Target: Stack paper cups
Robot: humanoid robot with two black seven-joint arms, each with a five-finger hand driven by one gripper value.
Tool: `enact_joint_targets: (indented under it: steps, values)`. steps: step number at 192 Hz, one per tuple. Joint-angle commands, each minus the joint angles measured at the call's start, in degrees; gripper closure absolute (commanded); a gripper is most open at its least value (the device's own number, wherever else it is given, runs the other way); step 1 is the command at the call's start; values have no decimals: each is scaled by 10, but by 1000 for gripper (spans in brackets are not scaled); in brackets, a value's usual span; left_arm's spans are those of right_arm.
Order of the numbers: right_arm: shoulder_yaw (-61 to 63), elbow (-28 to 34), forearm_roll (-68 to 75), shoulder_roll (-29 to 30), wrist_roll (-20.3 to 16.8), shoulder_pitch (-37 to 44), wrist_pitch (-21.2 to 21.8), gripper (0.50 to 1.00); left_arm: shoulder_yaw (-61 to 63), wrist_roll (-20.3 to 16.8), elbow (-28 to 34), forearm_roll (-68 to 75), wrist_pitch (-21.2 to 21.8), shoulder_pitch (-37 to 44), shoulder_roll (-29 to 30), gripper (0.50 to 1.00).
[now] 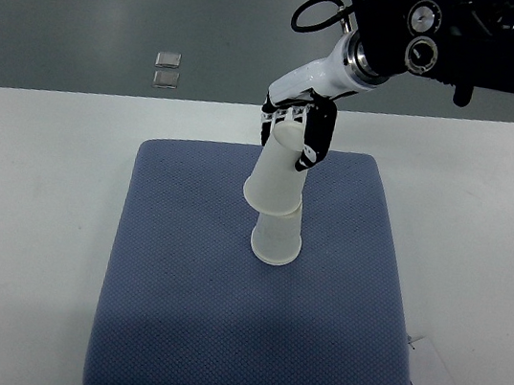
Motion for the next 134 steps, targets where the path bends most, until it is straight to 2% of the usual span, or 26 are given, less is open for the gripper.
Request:
enact_joint_targets:
  steps: [1,134]
  values:
    - [0,0,-1,-1,0,-2,0,807,0,0,0,0,0,0,0,500]
    - [-5,1,-7,-5,-2,-15,2,785,0,0,0,0,0,0,0,500]
